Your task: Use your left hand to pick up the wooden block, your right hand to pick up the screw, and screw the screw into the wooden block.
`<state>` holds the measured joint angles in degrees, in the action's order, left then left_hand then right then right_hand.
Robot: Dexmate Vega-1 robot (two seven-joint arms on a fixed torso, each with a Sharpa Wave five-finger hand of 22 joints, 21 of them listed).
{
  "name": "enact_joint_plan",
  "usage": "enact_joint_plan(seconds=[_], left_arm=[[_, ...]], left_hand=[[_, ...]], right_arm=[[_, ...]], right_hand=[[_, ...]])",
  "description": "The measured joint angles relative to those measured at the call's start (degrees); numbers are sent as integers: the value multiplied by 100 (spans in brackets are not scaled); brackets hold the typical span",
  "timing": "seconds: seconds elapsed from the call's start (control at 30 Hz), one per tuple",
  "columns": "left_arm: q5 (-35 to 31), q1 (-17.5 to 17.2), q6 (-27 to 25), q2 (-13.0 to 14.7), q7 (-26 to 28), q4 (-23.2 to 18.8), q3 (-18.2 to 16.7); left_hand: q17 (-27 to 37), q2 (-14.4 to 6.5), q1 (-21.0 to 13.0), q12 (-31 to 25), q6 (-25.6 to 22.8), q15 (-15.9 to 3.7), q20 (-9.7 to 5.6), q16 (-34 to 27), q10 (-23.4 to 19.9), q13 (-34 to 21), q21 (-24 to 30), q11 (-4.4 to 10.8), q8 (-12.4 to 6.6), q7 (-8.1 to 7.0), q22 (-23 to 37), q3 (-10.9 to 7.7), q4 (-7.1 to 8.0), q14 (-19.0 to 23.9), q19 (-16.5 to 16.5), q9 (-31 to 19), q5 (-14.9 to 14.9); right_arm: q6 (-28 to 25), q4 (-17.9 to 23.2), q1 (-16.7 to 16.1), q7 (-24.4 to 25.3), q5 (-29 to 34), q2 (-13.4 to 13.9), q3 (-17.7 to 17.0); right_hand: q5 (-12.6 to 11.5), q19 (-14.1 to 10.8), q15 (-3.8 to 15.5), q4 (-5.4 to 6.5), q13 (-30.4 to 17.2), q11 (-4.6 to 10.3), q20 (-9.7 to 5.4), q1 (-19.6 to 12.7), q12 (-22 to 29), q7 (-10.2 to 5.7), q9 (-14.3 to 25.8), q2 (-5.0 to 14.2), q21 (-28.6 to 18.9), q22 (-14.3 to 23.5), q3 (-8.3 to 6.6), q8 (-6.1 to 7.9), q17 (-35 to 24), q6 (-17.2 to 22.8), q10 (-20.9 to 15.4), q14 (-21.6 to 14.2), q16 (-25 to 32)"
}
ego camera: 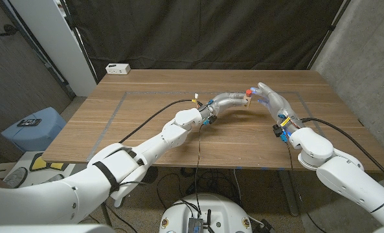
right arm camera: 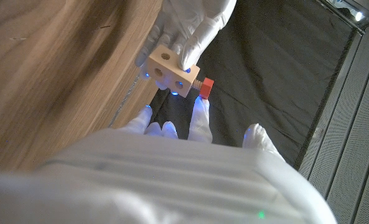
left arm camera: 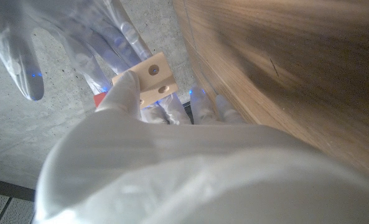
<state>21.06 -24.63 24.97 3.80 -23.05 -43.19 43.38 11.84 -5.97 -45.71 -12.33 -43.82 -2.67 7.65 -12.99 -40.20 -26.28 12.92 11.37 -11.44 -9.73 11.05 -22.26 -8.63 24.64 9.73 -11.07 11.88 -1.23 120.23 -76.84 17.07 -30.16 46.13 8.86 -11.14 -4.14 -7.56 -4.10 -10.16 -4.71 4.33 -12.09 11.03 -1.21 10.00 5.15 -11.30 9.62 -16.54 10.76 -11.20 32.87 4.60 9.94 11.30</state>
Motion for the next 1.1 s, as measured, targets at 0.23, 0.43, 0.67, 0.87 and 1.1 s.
enact_joint_plan(seconds=[0.23,0.43,0.67,0.87,1.1], left_arm=[[10,67,70,-75,-43,176,0],[17,120,126,-135,-78,326,-5],[22,195,207,-223,-126,541,-22],[27,248,268,-288,-165,697,-36],[37,307,337,-357,-200,864,-54]], left_hand=[[0,0,0,0,1,0,0,0,0,0,0,0,18,1,0,-8,-6,0,0,3,0],[0,0,0,0,2,0,0,0,0,0,0,0,4,2,0,-12,-3,0,0,3,0],[0,0,0,0,6,0,0,0,0,-1,0,0,-2,6,0,-13,-2,0,0,1,0],[0,0,0,0,7,0,0,0,0,-1,0,0,-3,6,0,-13,-3,0,0,0,0],[0,5,83,0,10,0,0,0,0,-1,0,0,-1,10,0,-13,-3,0,0,-3,-23]], right_arm=[[-36,20,-18,26,0,-11,-24],[-64,23,-21,35,-9,-21,-36],[-100,23,-21,45,-30,-28,-45],[-121,23,-30,51,-49,-28,-64],[-128,24,-65,48,-64,-24,-83]], right_hand=[[0,-8,0,-25,0,0,8,0,0,0,-2,0,0,0,-24,-17,0,0,0,0,0],[0,-7,-1,-24,0,0,8,30,0,-1,-2,30,0,0,-24,-21,0,-1,0,0,0],[0,-7,-1,-24,0,0,8,30,0,-1,1,30,0,0,-24,-28,0,-2,0,-1,0],[0,-7,-1,-48,0,0,8,30,0,-1,2,30,0,0,-1,-37,0,-3,1,-1,0],[0,-7,-1,-48,0,0,8,30,0,-1,12,30,0,0,-1,-11,0,-1,1,-1,0]])
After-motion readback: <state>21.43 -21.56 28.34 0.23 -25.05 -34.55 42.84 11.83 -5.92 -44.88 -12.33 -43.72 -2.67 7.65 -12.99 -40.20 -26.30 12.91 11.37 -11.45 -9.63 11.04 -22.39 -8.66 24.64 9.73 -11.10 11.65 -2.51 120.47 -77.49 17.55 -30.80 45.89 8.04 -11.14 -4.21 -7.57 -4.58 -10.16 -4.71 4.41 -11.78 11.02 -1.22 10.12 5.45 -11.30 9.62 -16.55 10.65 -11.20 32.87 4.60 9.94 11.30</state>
